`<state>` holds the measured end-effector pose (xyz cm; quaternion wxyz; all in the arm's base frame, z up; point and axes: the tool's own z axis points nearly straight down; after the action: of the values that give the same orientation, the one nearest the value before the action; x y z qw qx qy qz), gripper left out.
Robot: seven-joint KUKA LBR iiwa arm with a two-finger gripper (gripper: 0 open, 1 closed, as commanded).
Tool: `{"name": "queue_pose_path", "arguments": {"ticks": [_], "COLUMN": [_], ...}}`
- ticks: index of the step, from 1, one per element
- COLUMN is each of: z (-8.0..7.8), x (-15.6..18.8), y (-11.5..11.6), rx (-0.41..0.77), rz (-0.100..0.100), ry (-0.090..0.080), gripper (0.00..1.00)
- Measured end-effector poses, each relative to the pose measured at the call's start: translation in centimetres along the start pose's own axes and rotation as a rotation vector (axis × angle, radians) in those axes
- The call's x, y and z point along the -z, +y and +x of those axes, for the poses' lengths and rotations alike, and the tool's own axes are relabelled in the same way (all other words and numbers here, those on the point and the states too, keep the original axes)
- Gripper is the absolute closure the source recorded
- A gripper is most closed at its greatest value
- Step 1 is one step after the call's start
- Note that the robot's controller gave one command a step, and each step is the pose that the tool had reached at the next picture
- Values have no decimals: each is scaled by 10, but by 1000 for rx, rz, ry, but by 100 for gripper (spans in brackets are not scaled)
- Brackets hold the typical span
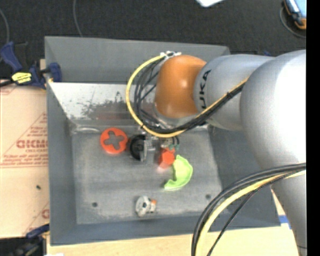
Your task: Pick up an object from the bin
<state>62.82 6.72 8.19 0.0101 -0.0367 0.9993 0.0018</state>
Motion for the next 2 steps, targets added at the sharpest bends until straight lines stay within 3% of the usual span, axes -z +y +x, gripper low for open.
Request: {"name": "queue_pose_path", "arguments": {"ticks": [1,2], "z": [-9,-10], "x": [1,-8], "y": [1,3], "rx": [2,-5], "rz": [0,-1], "ry": [-13,-9], "gripper": [100,0]}}
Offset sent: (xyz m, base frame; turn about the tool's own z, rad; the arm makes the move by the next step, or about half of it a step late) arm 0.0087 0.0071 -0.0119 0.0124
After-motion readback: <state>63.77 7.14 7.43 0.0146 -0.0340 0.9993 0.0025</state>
